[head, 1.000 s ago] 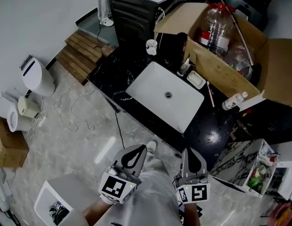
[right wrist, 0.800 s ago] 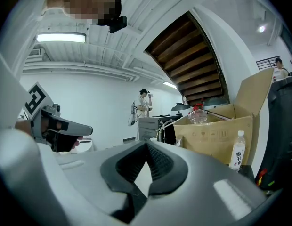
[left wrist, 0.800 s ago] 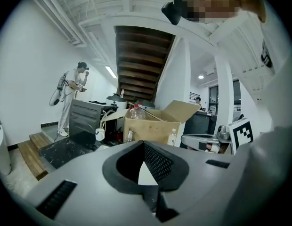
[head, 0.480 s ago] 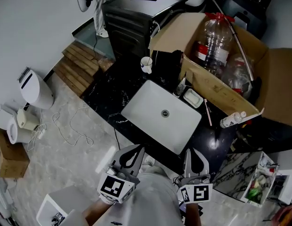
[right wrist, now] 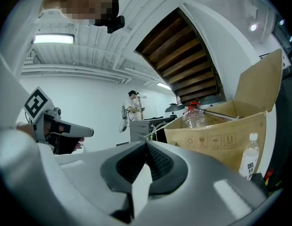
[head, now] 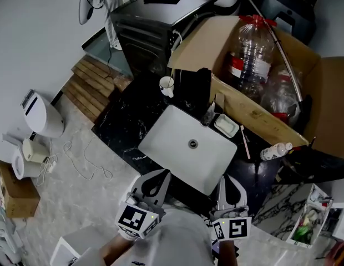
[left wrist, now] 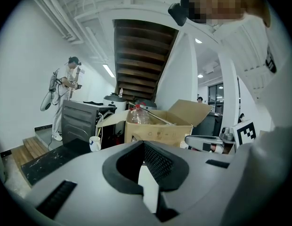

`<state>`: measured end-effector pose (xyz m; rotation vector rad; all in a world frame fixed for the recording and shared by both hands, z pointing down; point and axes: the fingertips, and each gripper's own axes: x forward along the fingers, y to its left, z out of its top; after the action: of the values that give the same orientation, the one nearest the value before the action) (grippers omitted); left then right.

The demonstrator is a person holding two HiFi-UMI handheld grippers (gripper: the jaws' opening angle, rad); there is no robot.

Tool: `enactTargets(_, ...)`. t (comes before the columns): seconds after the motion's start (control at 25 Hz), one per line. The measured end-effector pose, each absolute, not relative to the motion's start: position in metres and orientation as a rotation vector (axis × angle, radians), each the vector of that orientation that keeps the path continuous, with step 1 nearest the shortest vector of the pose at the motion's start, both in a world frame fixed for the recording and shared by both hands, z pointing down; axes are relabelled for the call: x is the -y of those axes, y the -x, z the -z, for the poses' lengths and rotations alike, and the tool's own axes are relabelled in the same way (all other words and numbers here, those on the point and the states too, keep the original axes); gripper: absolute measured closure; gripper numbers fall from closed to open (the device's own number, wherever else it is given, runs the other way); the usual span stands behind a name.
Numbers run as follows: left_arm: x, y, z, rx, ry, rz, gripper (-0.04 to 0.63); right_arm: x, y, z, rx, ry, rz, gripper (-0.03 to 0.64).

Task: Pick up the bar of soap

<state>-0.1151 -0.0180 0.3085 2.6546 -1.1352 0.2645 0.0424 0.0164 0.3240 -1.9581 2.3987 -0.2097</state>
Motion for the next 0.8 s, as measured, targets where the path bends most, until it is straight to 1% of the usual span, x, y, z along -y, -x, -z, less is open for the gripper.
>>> enactTargets(0.16, 0.025, 0.107, -0.314, 1.107, -2.659, -0.293, 0.589, -0.01, -0.056, -0.33, -2.365, 1.972, 0.278, 0.609)
enactTargets(0.48, 0.045, 0.089, -0.32, 1.019, -2.69, -0.333, 0.589, 0.009, -0.073, -0.341, -2.351, 2.045, 0.3, 0.609)
enactTargets(0.8, 0.059, 0.073, -0.329, 0.967, -2.691, -0.344, 0.589, 0.029, -0.088, -0.342, -2.414, 2.076, 0.259, 0.607)
